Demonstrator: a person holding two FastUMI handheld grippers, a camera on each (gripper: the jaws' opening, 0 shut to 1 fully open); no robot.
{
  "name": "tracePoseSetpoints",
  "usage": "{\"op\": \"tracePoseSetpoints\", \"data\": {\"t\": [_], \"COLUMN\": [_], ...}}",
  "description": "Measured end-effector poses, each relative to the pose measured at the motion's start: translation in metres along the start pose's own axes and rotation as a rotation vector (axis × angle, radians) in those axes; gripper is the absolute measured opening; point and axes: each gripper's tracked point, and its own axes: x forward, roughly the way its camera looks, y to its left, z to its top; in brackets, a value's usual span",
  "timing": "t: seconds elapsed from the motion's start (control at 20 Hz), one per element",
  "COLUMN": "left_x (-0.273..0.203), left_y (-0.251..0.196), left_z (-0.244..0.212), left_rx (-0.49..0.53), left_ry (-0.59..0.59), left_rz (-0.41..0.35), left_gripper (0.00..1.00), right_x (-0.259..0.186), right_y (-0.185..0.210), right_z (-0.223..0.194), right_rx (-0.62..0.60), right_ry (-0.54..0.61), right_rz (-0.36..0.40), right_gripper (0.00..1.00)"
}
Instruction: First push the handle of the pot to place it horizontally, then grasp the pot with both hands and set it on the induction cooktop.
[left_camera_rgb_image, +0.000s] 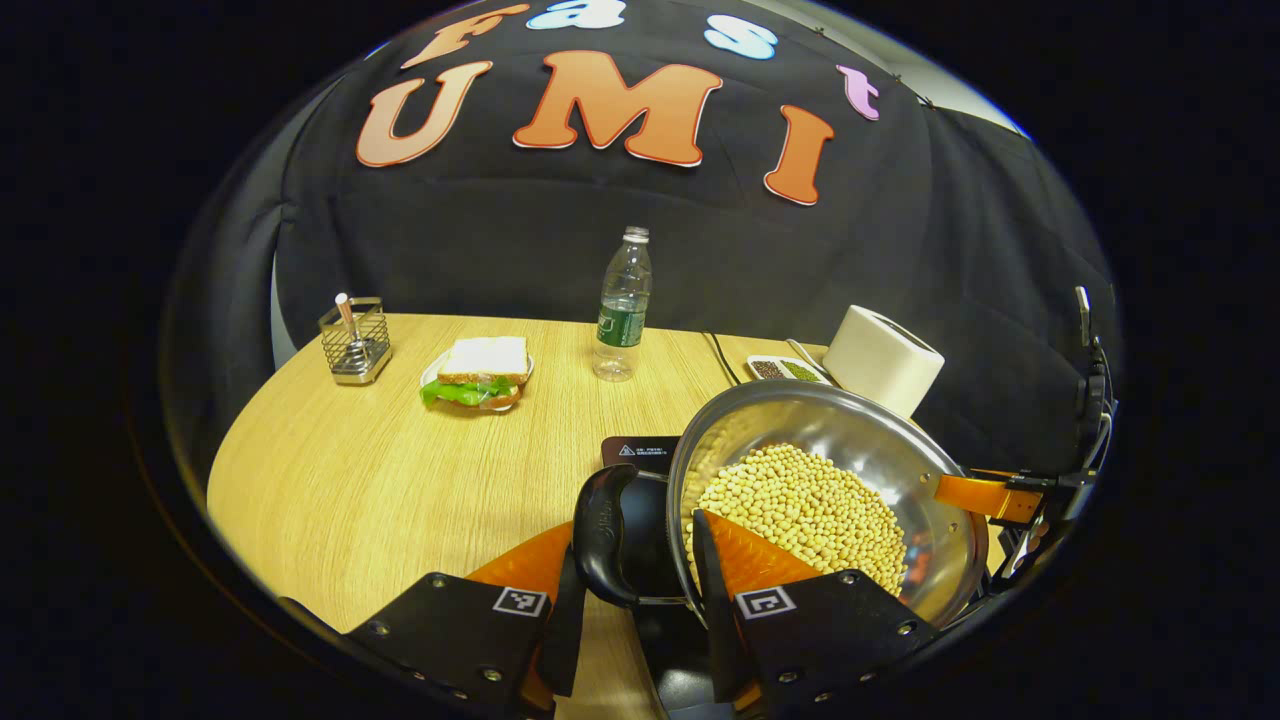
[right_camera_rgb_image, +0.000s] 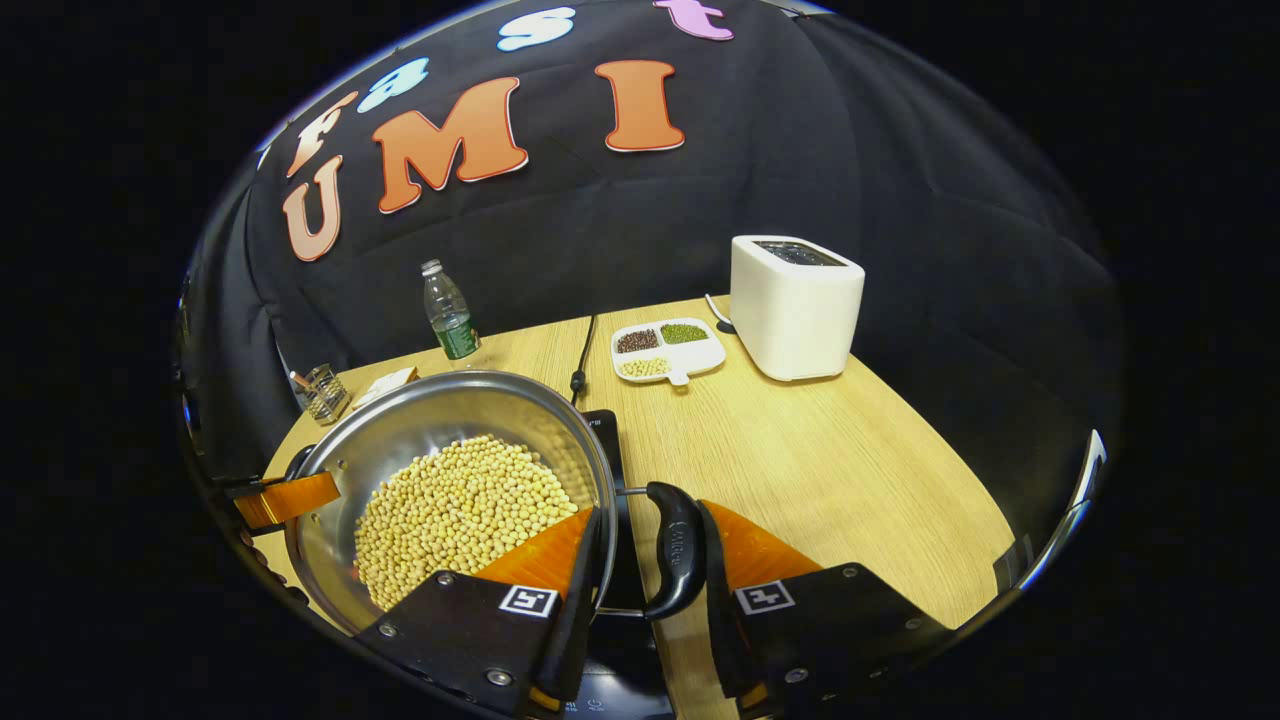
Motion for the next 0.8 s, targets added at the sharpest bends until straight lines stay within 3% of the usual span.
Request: {"op": "tracePoseSetpoints", "data": {"t": [0.1, 0.15, 0.35, 0.4, 0.5, 0.55, 0.8], "left_x": [-0.002, -0.005, -0.037, -0.047, -0.069, -0.079, -0.133], "left_y": [0.005, 0.009, 0.006, 0.005, 0.005, 0.005, 0.021], "left_z": [0.001, -0.001, 0.063, 0.077, 0.098, 0.111, 0.156], "left_rx": [-0.003, -0.002, 0.096, 0.109, 0.099, 0.097, 0.152], "left_ry": [-0.012, -0.009, -0.209, -0.243, -0.301, -0.333, -0.426], "left_rz": [0.02, 0.038, 0.063, 0.078, 0.102, 0.111, 0.232], "left_gripper": [0.53, 0.55, 0.56, 0.62, 0.81, 0.8, 0.8], "right_x": [0.001, 0.0, -0.009, -0.015, -0.032, -0.04, -0.094], "right_y": [0.004, 0.005, 0.0, 0.002, 0.003, 0.002, -0.008], "right_z": [-0.003, 0.002, 0.028, 0.037, 0.06, 0.072, 0.134], "right_rx": [-0.006, 0.001, 0.004, -0.001, -0.017, -0.029, -0.058], "right_ry": [0.018, -0.002, -0.084, -0.112, -0.176, -0.21, -0.375], "right_rz": [0.02, 0.026, 0.008, 0.015, 0.026, 0.028, 0.032], "right_gripper": [0.47, 0.57, 0.62, 0.64, 0.81, 0.91, 0.94]}}
